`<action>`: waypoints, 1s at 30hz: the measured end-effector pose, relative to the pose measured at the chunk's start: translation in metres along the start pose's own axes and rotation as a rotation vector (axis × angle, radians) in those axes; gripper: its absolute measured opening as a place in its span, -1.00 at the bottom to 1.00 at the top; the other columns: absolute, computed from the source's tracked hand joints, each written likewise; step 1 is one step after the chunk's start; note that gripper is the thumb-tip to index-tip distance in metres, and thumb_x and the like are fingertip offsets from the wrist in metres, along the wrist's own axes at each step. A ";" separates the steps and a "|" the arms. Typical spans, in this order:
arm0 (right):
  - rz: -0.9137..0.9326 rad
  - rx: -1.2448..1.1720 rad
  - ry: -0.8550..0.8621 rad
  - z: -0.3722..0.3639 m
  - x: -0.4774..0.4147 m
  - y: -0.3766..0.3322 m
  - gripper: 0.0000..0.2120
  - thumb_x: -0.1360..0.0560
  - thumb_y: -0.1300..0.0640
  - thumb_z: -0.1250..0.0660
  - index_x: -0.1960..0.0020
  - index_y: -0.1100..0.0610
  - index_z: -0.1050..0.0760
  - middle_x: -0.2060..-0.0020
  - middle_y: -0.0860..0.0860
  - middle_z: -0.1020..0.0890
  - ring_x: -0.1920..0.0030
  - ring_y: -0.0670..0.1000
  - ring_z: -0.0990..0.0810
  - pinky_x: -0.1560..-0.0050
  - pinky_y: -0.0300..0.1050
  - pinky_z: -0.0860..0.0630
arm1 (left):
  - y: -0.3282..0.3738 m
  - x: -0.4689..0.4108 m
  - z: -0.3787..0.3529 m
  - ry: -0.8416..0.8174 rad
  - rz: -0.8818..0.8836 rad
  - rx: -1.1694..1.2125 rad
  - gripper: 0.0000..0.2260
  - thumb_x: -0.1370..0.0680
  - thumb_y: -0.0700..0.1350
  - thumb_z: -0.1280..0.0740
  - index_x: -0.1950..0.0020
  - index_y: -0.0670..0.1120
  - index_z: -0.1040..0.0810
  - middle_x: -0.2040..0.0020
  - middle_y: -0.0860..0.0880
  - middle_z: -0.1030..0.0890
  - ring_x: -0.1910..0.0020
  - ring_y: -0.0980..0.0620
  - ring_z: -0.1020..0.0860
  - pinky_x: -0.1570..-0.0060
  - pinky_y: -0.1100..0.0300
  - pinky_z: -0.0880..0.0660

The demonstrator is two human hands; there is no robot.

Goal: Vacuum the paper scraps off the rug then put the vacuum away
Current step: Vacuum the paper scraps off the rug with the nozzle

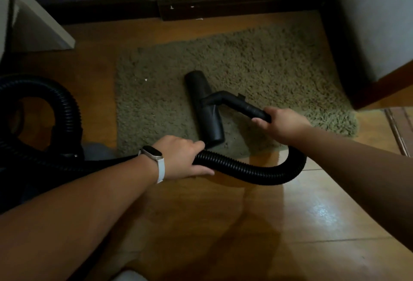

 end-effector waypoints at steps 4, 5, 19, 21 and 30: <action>0.080 0.057 -0.019 -0.003 0.003 -0.042 -0.59 -0.58 -0.35 -0.09 -0.15 -0.05 -0.41 0.23 -0.03 -0.54 0.24 0.03 -0.57 0.31 -0.10 -0.49 | -0.011 0.006 0.002 -0.034 -0.116 -0.051 -0.48 -0.44 0.52 -0.03 -0.03 0.10 -0.34 0.14 0.13 -0.52 0.23 0.08 -0.54 0.25 0.12 -0.51; 0.098 0.072 -0.021 -0.002 0.002 -0.050 -0.60 -0.59 -0.34 -0.09 -0.15 -0.06 -0.39 0.23 -0.03 -0.54 0.25 0.02 -0.56 0.34 -0.11 -0.48 | -0.017 0.008 0.004 -0.042 -0.129 -0.050 -0.50 -0.45 0.51 -0.04 -0.02 0.11 -0.33 0.16 0.15 -0.49 0.24 0.09 -0.51 0.27 0.13 -0.48; -0.120 -0.082 0.022 0.002 0.022 -0.043 -0.62 -0.56 -0.36 -0.12 0.00 -0.06 -0.43 0.31 0.00 -0.58 0.36 0.01 -0.58 0.42 -0.12 -0.48 | -0.068 0.019 0.009 0.006 -0.150 -0.016 -0.46 -0.43 0.53 -0.03 -0.05 0.11 -0.38 0.15 0.14 -0.53 0.23 0.11 -0.55 0.24 0.15 -0.53; -0.105 -0.079 0.039 0.006 0.014 -0.053 -0.63 -0.56 -0.36 -0.12 0.00 -0.07 -0.43 0.32 -0.01 -0.57 0.37 0.00 -0.58 0.40 -0.08 -0.53 | -0.074 0.017 0.007 0.035 -0.156 -0.008 -0.46 -0.43 0.53 -0.04 -0.05 0.11 -0.38 0.14 0.15 -0.52 0.21 0.10 -0.55 0.25 0.17 -0.49; 0.058 -0.037 0.023 0.007 -0.031 -0.124 -0.67 -0.56 -0.34 -0.16 -0.09 -0.11 -0.43 0.27 -0.07 -0.56 0.29 -0.05 -0.58 0.26 -0.04 -0.60 | -0.127 0.027 -0.002 0.168 -0.099 0.008 -0.38 -0.35 0.56 0.06 -0.01 0.10 -0.39 0.20 0.13 -0.52 0.26 0.10 -0.55 0.42 0.23 -0.34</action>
Point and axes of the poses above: each hand's wrist, its own x-axis away from the middle knuckle, its own z-axis out of the back of the hand, y = z × x, the point moved 3 cm from there along -x, towards the middle knuckle
